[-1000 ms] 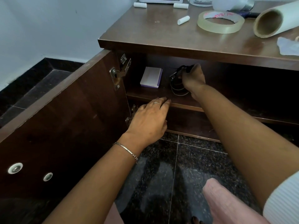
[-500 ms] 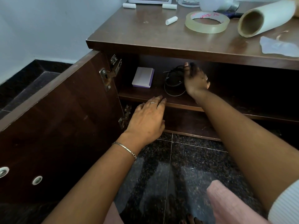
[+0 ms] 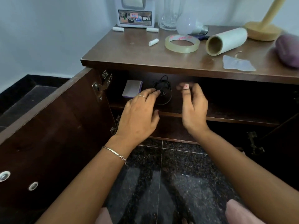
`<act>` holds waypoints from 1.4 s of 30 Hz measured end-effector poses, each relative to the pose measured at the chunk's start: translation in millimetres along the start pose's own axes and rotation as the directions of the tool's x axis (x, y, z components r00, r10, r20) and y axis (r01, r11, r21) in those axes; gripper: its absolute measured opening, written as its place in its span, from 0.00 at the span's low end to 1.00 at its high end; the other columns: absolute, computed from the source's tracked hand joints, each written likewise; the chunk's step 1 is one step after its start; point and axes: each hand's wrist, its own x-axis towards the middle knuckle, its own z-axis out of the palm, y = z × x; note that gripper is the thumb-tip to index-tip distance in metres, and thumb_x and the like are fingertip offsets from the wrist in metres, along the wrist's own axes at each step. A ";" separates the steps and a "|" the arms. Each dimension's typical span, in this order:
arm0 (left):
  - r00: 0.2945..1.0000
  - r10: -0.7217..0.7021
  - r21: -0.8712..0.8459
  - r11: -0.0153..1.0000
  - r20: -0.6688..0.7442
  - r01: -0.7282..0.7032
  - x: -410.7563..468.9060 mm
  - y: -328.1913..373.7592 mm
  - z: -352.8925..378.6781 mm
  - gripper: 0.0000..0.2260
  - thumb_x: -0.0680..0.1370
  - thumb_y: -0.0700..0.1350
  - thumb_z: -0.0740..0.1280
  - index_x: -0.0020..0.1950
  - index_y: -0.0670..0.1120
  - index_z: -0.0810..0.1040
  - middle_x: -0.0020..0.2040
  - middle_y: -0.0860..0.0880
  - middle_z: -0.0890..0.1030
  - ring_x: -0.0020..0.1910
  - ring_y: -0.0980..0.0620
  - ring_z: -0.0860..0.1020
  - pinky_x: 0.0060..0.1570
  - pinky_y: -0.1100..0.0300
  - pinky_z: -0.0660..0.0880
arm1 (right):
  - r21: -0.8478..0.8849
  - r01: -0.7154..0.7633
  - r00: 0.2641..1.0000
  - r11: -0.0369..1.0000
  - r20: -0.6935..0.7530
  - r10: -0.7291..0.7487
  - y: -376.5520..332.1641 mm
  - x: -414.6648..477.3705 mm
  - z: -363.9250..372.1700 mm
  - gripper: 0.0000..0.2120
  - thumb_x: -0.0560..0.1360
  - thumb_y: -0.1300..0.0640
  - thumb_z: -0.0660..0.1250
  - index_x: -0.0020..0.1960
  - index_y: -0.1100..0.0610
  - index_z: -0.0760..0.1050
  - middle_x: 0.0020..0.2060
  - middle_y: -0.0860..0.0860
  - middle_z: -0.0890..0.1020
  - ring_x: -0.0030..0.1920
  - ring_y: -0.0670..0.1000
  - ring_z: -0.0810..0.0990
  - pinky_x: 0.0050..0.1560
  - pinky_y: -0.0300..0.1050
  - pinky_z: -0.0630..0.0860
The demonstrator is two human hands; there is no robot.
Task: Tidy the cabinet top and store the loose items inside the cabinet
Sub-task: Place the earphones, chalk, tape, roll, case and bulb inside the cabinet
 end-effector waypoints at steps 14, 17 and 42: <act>0.899 -0.216 -0.256 0.959 -0.382 0.122 78.2 1.5 -63.0 0.03 0.75 0.47 0.66 0.47 0.52 0.78 0.43 0.56 0.77 0.44 0.57 0.73 0.43 0.63 0.68 | -0.095 0.346 0.938 0.933 0.008 -0.347 -80.9 45.2 -17.5 0.05 0.77 0.57 0.63 0.52 0.54 0.76 0.44 0.46 0.81 0.41 0.45 0.77 0.42 0.46 0.75; 0.951 -0.229 -0.094 0.972 -0.208 0.213 120.6 -11.0 -66.2 0.12 0.75 0.54 0.67 0.55 0.51 0.79 0.51 0.52 0.79 0.52 0.53 0.75 0.48 0.59 0.70 | -0.211 0.385 0.919 0.898 0.004 -0.393 -89.1 63.7 -14.8 0.06 0.75 0.58 0.64 0.51 0.54 0.77 0.42 0.42 0.76 0.42 0.39 0.70 0.44 0.34 0.64; 0.569 -0.805 -0.839 0.419 -0.167 0.346 159.3 -114.3 -87.0 0.04 0.81 0.42 0.62 0.47 0.46 0.68 0.48 0.46 0.76 0.33 0.51 0.80 0.27 0.62 0.78 | -0.484 0.508 0.768 0.712 0.629 -0.120 -137.2 154.0 134.6 0.22 0.78 0.54 0.63 0.69 0.61 0.66 0.66 0.59 0.70 0.67 0.60 0.69 0.66 0.52 0.67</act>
